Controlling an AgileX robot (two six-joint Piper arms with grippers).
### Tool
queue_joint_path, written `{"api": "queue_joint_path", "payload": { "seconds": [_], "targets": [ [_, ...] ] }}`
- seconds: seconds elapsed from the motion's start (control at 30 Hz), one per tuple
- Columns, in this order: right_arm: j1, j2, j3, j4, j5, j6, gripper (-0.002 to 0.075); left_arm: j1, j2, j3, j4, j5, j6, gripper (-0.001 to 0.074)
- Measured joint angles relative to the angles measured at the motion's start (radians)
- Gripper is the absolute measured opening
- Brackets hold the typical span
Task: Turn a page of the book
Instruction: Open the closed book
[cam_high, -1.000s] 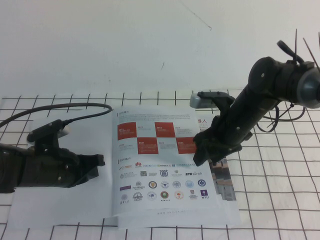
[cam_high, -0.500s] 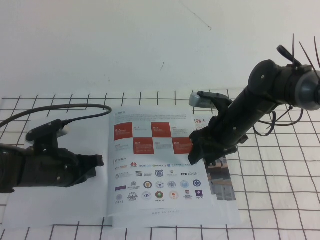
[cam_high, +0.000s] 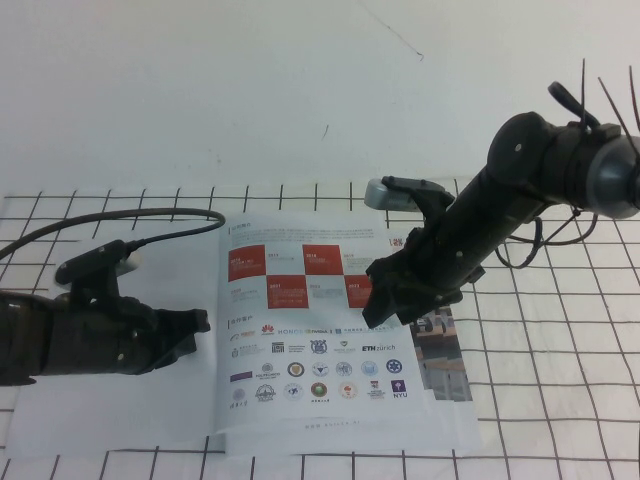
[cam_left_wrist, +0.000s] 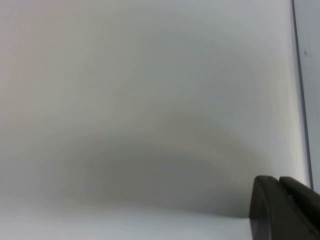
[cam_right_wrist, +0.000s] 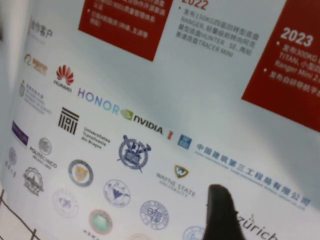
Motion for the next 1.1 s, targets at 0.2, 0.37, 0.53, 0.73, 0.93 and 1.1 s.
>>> {"api": "queue_joint_path", "payload": {
  "seconds": [0.2, 0.37, 0.53, 0.73, 0.93, 1.1],
  "targets": [
    [0.008, 0.024, 0.0, -0.004, -0.004, 0.0, 0.0414, 0.0, 0.005, 0.0, -0.016, 0.004, 0.009, -0.0002],
    [0.008, 0.02, 0.0, -0.031, -0.004, 0.0, 0.0414, 0.0, 0.005, 0.0, -0.018, 0.006, 0.021, -0.0002],
    [0.007, 0.013, 0.0, -0.104, 0.0, 0.011, 0.0414, 0.0, 0.032, -0.002, -0.055, 0.014, 0.044, -0.0002],
    [0.007, 0.015, 0.0, -0.083, 0.001, 0.008, 0.0414, 0.0, 0.049, -0.003, -0.082, 0.025, 0.057, -0.0002],
    [0.0, 0.019, 0.0, -0.051, 0.0, -0.009, 0.0414, 0.0, 0.051, -0.003, -0.125, 0.032, 0.101, -0.0002],
    [0.0, 0.019, 0.0, -0.04, -0.002, -0.013, 0.0414, 0.0, 0.053, -0.003, -0.144, 0.034, 0.115, -0.0002]
  ]
}}
